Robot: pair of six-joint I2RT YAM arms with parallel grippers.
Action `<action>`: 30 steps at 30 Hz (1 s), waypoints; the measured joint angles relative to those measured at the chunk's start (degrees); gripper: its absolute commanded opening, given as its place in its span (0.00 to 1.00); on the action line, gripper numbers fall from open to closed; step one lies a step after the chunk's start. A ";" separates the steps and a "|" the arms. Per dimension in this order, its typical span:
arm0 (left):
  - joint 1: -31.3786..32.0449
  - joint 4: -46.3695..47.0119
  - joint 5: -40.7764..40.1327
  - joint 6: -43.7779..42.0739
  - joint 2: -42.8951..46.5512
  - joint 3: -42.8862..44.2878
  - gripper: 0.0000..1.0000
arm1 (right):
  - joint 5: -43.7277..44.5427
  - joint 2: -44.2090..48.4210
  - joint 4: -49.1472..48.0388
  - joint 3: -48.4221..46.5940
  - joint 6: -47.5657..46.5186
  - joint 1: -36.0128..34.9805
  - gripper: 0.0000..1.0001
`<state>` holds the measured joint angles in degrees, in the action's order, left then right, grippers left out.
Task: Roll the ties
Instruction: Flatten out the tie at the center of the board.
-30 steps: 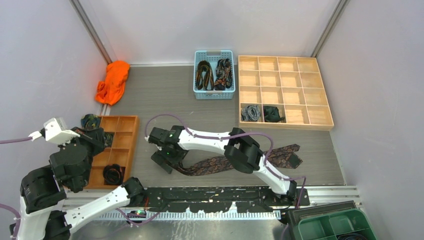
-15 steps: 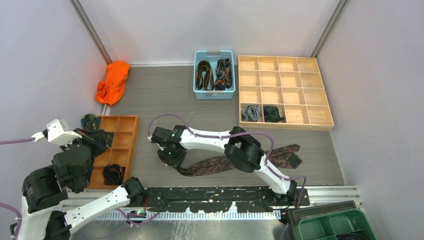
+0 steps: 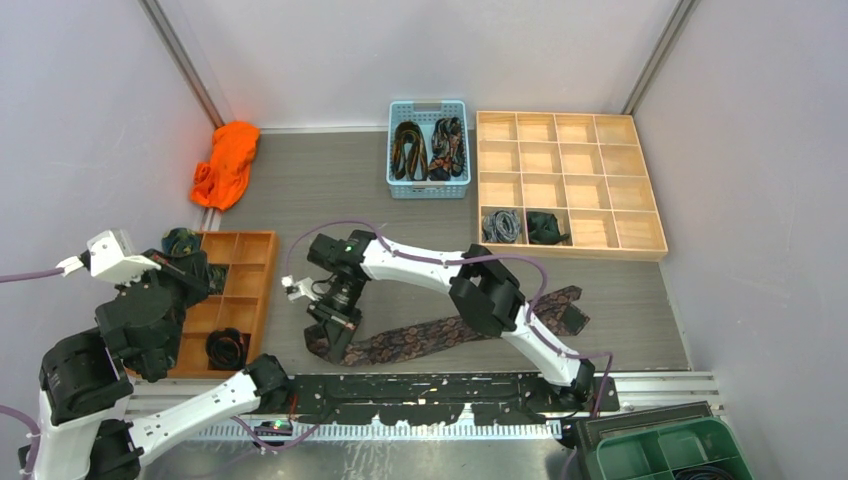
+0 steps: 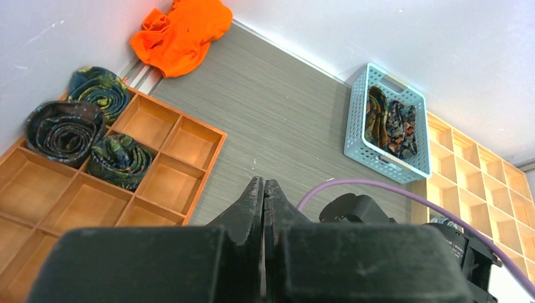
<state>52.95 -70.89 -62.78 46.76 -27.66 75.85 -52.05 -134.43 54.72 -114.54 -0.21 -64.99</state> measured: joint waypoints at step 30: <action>0.00 3.37 -0.24 -2.73 -0.48 -0.13 0.00 | -2.89 -10.27 0.68 -5.31 6.75 11.06 0.80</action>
<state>52.95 -67.53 -63.02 44.03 -28.14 75.72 -54.94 -144.70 55.40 -119.85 6.55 -53.93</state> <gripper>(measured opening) 0.006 0.733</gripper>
